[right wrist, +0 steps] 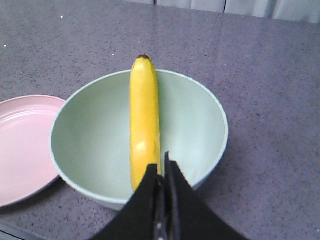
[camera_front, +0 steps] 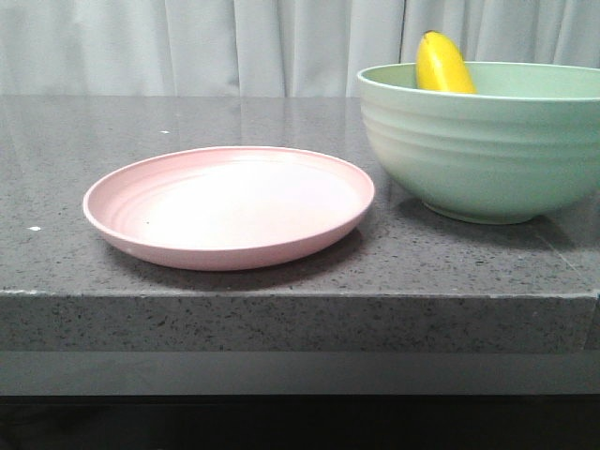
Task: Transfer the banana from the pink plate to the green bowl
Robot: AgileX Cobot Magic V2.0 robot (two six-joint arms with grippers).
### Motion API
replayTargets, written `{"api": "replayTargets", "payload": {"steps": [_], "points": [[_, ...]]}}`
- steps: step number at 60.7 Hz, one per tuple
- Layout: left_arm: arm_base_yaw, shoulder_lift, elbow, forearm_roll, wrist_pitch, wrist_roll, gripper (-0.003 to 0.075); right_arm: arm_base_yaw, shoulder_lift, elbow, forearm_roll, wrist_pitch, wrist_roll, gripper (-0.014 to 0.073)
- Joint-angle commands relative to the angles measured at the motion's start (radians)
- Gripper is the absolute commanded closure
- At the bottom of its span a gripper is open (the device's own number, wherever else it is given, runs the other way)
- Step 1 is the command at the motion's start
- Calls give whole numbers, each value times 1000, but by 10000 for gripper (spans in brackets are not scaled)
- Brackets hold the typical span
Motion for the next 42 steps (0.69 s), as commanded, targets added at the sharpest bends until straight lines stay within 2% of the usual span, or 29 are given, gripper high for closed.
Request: {"api": "replayTargets", "payload": {"steps": [1,11,20,29,42], "points": [[2,-114,61,0,-125,-7,741,2,-107,86,11,-133,-9,652],[2,-319,200,0,-154,-7,741,2,-324,256,12,-193,-9,652],[2,-472,300,-4,-157,-7,741,2,-470,327,20,-195,-9,652],[2,-544,345,-6,-180,-7,741,2,-504,334,21,-203,-9,652],[2,-549,345,-6,-183,-7,741,2,-503,334,29,-202,-9,652]]}}
